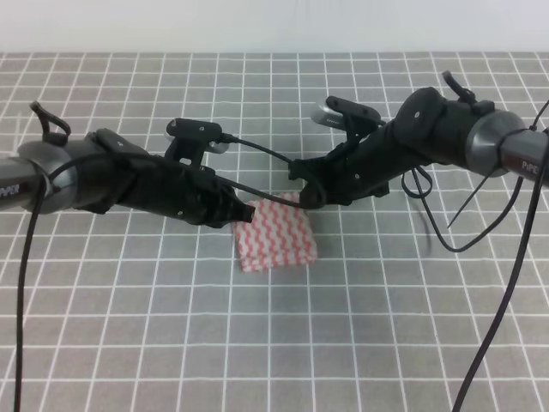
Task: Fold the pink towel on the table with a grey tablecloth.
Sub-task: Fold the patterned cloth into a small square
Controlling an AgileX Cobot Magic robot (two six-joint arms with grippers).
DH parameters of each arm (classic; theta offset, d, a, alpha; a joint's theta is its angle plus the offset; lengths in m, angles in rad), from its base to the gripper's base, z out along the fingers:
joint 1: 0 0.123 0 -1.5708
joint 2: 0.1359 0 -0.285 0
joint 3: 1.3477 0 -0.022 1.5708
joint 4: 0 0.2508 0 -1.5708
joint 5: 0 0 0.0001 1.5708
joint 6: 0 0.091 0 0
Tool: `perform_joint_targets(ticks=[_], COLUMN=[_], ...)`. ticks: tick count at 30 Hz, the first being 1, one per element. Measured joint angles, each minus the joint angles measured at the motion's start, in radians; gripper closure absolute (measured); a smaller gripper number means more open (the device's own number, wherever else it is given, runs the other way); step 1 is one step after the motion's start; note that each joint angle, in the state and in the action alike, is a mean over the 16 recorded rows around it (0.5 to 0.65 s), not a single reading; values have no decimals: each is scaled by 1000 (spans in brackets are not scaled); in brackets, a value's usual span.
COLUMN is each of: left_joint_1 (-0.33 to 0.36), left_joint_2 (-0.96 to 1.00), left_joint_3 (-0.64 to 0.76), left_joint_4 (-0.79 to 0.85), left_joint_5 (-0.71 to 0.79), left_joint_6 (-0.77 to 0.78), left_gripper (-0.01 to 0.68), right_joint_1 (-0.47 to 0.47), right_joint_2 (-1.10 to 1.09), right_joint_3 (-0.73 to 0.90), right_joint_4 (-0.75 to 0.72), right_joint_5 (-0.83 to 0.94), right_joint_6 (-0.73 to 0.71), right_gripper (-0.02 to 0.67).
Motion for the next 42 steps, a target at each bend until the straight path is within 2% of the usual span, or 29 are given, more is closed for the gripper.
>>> perform_joint_targets(ticks=[7, 21, 32, 42], left_joint_1=[0, 0, 0, 0], left_joint_2=[-23, -51, -51, -52], left_joint_3=[-19, -41, -42, -42], left_joint_4=[1, -27, -50, -51], left_joint_5=[14, 60, 65, 70], left_joint_6=[-1, -4, -5, -6], left_gripper=[676, 676, 675, 675], right_joint_1=[-8, -8, -5, -1], right_joint_2=[-8, -19, 12, 33], right_joint_3=[-29, -109, -111, -110], right_joint_4=[-19, -65, -30, -95], right_joint_5=[63, 301, 355, 372], right_joint_6=[0, -2, -5, 97], right_gripper=[665, 665, 665, 665])
